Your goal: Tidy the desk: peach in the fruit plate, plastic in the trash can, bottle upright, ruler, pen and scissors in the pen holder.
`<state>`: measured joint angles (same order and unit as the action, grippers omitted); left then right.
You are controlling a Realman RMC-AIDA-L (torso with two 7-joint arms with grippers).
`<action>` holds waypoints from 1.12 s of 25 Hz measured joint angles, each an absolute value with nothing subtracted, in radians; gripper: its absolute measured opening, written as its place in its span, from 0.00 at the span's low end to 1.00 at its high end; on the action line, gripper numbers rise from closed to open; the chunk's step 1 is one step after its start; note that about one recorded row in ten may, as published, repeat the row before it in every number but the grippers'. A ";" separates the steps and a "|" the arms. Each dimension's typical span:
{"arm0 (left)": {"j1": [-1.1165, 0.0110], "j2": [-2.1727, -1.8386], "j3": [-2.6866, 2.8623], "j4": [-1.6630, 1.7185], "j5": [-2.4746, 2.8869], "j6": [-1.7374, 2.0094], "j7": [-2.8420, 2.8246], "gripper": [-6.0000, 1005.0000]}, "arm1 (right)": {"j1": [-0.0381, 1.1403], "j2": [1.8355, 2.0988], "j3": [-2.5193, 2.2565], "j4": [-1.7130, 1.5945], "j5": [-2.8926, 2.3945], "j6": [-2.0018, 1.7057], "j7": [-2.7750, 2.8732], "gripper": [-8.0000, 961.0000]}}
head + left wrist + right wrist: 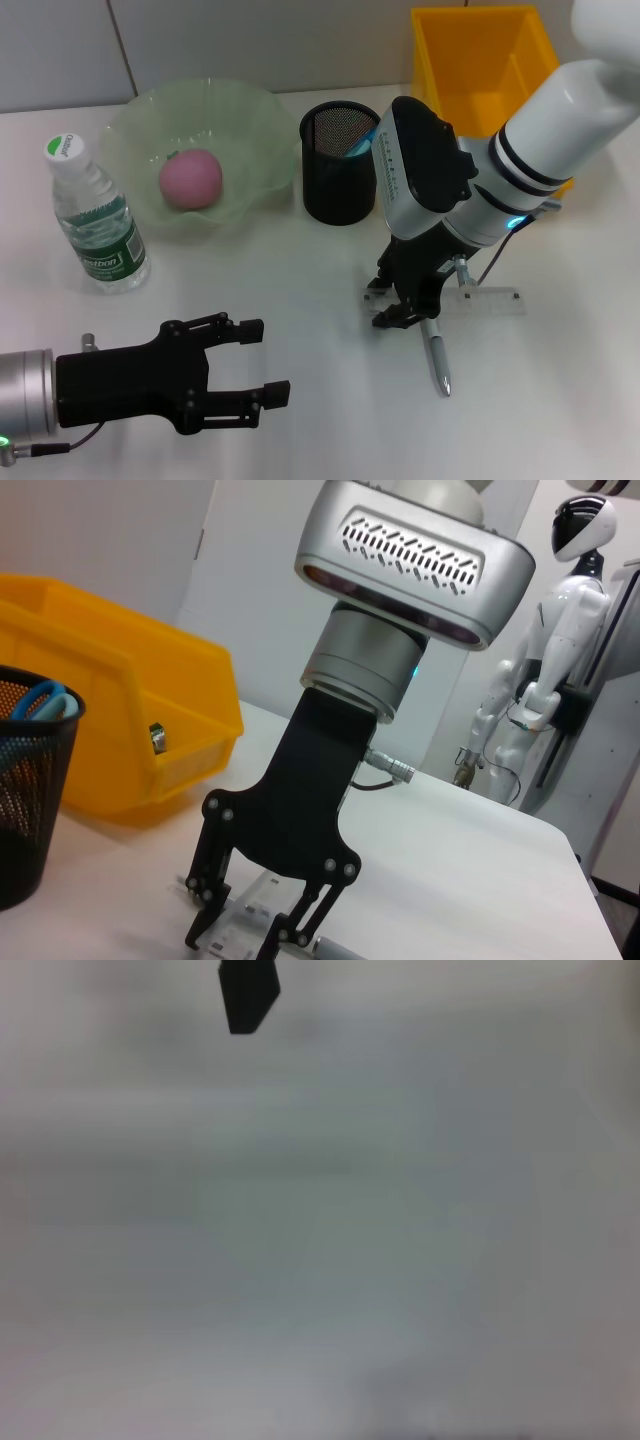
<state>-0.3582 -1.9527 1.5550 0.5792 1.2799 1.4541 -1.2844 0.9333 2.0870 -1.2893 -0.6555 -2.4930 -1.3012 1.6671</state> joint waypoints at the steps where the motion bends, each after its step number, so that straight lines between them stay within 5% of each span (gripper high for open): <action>1: -0.358 -1.953 1.553 0.579 1.280 1.455 -1.284 0.86 | 0.933 2.087 -1.289 -0.656 -2.487 -1.301 1.667 0.42; 28: -0.351 -1.960 1.548 0.574 1.287 1.463 -1.271 0.86 | 0.692 2.074 -0.897 -1.024 -1.921 -1.449 1.693 0.42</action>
